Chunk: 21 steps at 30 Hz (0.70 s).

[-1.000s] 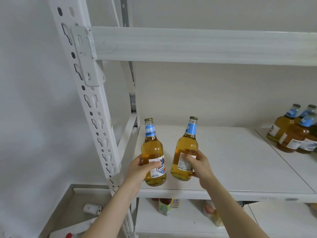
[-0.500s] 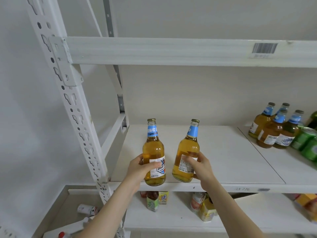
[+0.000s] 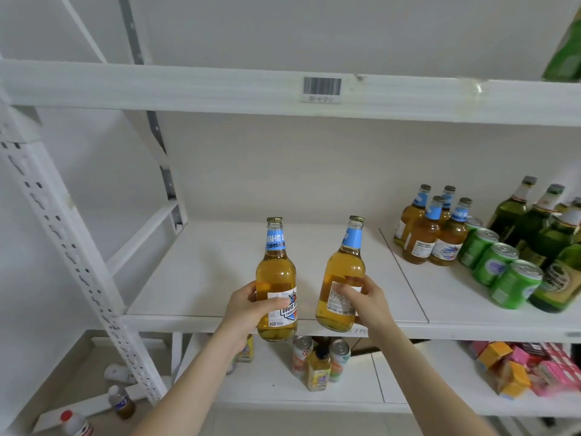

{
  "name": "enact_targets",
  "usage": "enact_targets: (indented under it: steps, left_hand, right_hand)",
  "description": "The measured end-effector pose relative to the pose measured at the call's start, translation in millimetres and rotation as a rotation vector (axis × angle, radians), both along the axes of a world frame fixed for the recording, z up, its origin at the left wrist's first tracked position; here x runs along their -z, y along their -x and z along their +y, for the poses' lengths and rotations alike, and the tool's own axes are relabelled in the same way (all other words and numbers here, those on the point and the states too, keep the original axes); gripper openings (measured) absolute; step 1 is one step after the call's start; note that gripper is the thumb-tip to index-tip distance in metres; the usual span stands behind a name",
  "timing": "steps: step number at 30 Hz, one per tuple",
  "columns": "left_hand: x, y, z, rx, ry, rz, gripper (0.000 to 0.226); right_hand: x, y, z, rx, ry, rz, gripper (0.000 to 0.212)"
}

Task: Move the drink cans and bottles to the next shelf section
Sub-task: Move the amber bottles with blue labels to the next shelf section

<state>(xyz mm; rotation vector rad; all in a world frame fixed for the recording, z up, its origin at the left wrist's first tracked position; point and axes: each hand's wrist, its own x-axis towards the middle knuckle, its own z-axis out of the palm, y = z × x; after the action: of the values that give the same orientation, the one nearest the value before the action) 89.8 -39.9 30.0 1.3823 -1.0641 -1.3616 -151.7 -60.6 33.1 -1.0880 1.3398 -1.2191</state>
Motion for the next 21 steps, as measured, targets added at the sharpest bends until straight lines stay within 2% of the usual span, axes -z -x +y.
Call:
enact_targets:
  steps: [6,15,21]
  left_hand:
    - [1,62,-24,0.078,0.007,-0.029,0.043]
    - [6,175,-75,0.211,-0.008,-0.058,0.044]
    - [11,264,-82,0.222,-0.007,-0.05,0.047]
  right_hand:
    - [11,62,-10,0.046,-0.008,0.003,0.034]
    - [18,165,-26,0.174,0.002,-0.009,0.033]
    - [19,247,-29,0.179,-0.006,-0.028,0.034]
